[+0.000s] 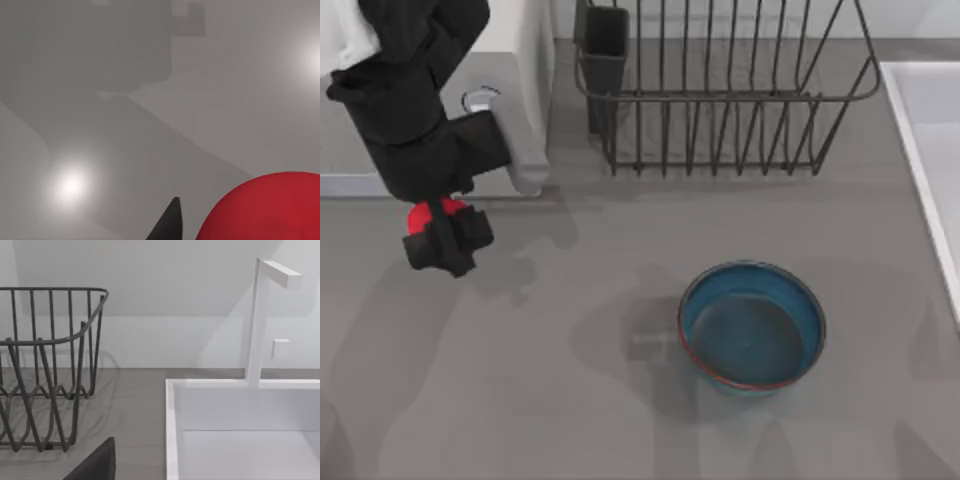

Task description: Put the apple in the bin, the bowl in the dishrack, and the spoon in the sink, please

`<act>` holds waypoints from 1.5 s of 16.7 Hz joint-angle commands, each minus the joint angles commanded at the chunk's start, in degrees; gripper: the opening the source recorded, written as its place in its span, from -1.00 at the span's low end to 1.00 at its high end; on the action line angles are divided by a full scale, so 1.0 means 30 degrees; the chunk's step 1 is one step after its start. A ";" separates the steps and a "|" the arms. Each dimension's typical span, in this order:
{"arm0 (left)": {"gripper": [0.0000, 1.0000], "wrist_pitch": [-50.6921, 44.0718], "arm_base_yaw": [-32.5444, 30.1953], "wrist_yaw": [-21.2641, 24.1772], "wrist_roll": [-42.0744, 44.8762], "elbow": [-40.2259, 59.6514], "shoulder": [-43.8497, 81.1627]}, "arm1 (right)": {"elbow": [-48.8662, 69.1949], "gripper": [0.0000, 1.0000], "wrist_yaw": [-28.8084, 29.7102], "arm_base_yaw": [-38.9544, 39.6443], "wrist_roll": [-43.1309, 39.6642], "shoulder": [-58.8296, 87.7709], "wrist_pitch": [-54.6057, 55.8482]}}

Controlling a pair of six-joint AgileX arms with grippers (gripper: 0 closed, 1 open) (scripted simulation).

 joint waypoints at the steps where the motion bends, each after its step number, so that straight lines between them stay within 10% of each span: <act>1: -1.00 -0.0284 0.0412 0.0029 0.1578 -0.0120 -0.0509 | 0.0000 1.00 0.0000 0.0000 0.0000 0.0000 0.0000; 15: -1.00 -0.3590 0.7897 -0.1290 3.2449 -0.3917 -0.7332 | 0.0000 1.00 0.0000 0.0000 0.0000 0.0000 0.0000; 25: -1.00 -0.2457 1.1799 -0.3487 4.7581 -0.6700 -0.9698 | 0.0000 1.00 0.0000 0.0000 0.0000 0.0000 0.0000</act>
